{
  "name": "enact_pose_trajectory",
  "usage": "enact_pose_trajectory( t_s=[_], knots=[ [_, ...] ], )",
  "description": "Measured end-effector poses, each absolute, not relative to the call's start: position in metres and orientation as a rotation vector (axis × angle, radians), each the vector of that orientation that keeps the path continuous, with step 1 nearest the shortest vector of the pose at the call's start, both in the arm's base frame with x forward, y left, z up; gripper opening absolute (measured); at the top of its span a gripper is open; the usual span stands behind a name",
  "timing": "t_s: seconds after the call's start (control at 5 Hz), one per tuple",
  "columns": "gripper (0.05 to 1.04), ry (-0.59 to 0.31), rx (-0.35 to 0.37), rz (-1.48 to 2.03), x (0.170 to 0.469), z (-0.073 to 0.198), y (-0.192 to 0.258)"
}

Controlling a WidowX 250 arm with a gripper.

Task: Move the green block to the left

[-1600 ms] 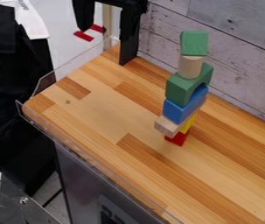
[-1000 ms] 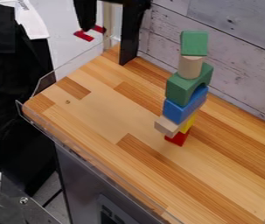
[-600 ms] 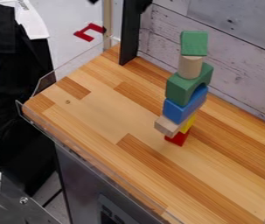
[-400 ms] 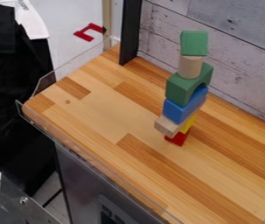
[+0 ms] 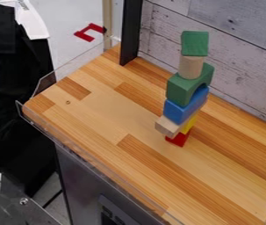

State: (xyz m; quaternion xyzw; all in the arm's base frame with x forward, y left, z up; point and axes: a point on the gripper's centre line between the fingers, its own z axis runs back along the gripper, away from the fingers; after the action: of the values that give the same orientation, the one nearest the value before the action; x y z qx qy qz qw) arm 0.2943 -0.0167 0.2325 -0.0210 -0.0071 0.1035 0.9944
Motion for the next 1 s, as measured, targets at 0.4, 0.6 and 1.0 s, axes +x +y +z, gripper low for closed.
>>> enact_pose_trajectory(
  t_s=[0.4, 0.6, 1.0],
  knots=[
    [0.998, 0.031, -0.059, 0.219, 0.3, 0.228, -0.031],
    [0.998, 0.046, -0.073, 0.24, 0.302, 0.224, -0.035],
    [0.998, 0.085, -0.121, 0.259, 0.31, 0.202, -0.044]
  ],
)
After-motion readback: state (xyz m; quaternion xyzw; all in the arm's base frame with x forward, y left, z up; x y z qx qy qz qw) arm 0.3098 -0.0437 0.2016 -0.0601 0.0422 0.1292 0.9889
